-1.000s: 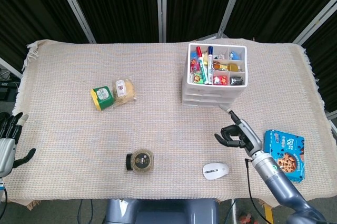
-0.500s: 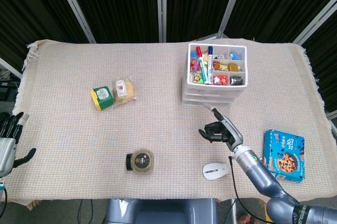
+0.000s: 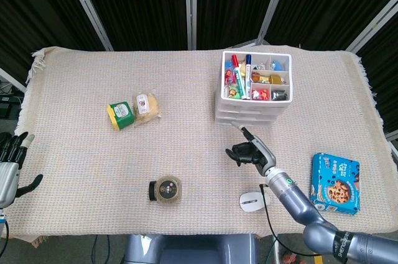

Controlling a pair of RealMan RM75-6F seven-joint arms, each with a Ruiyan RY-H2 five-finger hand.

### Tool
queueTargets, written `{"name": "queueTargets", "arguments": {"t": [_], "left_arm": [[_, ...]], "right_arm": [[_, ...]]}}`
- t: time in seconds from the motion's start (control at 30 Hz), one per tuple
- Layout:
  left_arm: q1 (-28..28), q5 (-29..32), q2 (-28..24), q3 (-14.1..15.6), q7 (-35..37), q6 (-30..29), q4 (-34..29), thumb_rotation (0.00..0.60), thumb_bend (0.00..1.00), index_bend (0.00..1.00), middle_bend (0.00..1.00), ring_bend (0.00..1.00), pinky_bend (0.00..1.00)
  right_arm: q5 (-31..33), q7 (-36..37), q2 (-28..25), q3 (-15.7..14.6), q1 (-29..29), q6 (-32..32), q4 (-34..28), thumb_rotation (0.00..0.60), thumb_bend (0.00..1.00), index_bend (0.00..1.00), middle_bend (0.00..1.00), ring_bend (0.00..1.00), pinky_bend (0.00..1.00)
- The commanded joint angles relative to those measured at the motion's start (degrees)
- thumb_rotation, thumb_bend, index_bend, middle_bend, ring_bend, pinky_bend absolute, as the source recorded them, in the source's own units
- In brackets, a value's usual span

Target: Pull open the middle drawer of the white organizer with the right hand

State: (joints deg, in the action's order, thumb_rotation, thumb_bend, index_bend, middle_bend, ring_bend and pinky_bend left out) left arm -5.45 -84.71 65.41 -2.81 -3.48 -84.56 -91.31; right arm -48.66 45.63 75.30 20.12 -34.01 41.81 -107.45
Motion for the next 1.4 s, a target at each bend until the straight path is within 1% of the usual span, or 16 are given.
{"name": "queueTargets", "arguments": {"t": [0.03, 0.37, 0.57, 0.7, 0.9, 1.13, 1.4], "left_arm": [[0.0, -0.1, 0.0, 0.0, 0.2, 0.0, 0.0, 0.6, 0.29, 0.0, 0.0, 0.0, 0.0], [-0.1, -0.1, -0.1, 0.1, 0.5, 0.1, 0.1, 0.6, 0.29, 0.0, 0.0, 0.0, 0.0], [-0.1, 0.0, -0.1, 0.1, 0.4, 0.2, 0.1, 0.6, 0.29, 0.0, 0.0, 0.0, 0.0], [-0.1, 0.1, -0.1, 0.1, 0.3, 0.2, 0.0, 0.6, 0.29, 0.0, 0.0, 0.0, 0.0], [-0.2, 0.2, -0.2, 0.1, 0.4, 0.4, -0.1, 0.6, 0.29, 0.0, 0.0, 0.0, 0.0], [-0.2, 0.1, -0.3, 0.1, 0.5, 0.4, -0.1, 0.6, 0.29, 0.0, 0.0, 0.0, 0.0], [-0.2, 0.2, -0.3, 0.1, 0.5, 0.4, -0.1, 0.6, 0.29, 0.0, 0.0, 0.0, 0.0]], "right_arm": [[0.8, -0.5, 1.0, 0.1, -0.6, -0.9, 0.8, 0.6, 0.29, 0.09, 0.87, 0.89, 0.74], [3.4, -1.1, 4.5, 0.9, -1.9, -2.7, 3.7, 0.6, 0.29, 0.11, 0.87, 0.89, 0.74], [4.9, -1.1, 6.7, 1.9, -2.7, -3.8, 6.1, 0.6, 0.29, 0.11, 0.87, 0.89, 0.74], [6.7, -0.5, 7.8, 2.8, -3.5, -5.8, 8.5, 0.6, 0.29, 0.11, 0.87, 0.89, 0.74], [9.2, -1.1, 9.0, 3.7, -4.4, -6.5, 12.1, 0.6, 0.29, 0.11, 0.87, 0.89, 0.74], [11.9, -1.6, 9.9, 4.3, -5.1, -8.1, 15.1, 0.6, 0.29, 0.08, 0.87, 0.89, 0.73], [14.0, -2.1, 10.4, 4.8, -5.2, -9.8, 17.1, 0.6, 0.29, 0.07, 0.87, 0.89, 0.73]]}}
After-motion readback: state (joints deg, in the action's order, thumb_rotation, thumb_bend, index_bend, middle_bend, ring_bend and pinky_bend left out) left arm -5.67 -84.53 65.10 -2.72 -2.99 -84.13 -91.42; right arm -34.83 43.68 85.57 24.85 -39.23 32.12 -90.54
